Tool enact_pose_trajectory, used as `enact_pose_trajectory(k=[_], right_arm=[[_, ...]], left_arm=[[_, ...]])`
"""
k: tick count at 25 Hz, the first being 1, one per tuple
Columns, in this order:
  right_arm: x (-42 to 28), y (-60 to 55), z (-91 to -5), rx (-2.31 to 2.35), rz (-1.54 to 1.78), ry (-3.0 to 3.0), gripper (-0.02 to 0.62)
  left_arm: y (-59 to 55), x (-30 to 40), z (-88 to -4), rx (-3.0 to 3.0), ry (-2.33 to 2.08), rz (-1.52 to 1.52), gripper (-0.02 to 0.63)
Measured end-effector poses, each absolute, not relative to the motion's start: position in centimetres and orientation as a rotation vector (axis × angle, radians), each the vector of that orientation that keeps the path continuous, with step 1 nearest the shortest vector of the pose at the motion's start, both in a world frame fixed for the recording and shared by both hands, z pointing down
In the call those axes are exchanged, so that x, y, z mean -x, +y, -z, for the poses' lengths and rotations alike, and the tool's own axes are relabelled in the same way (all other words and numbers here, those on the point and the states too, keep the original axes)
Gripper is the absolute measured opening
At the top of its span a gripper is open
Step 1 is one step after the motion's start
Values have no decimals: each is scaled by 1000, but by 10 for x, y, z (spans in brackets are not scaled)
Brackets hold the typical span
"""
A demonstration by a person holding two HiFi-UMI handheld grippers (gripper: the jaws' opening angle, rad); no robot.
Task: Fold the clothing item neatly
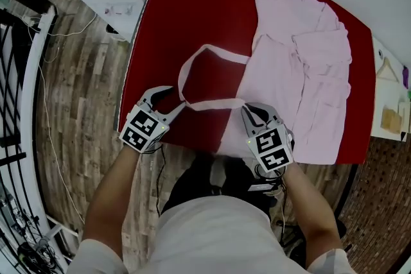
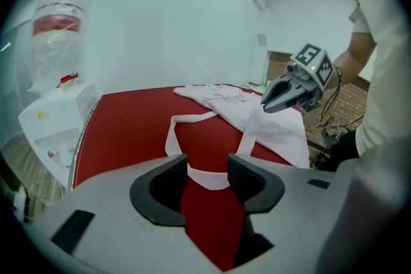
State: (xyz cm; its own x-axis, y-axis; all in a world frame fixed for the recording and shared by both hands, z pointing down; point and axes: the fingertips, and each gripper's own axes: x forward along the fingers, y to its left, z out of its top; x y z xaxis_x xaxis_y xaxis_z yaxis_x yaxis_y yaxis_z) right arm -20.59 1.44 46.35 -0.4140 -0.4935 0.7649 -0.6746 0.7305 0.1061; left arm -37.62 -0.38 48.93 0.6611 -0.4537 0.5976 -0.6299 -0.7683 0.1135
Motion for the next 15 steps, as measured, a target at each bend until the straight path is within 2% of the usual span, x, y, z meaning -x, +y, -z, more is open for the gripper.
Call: enact_pose_trajectory(k=[8,15], right_arm=[[162,-6,-463,-1012,-318,-2039,31],[142,-17,-464,-1065,-339,-2009,31]], left_arm=[[-13,350,-512,-2715,-589,-1113,207],[-28,353,-530,-2789,-429,-1425,212]])
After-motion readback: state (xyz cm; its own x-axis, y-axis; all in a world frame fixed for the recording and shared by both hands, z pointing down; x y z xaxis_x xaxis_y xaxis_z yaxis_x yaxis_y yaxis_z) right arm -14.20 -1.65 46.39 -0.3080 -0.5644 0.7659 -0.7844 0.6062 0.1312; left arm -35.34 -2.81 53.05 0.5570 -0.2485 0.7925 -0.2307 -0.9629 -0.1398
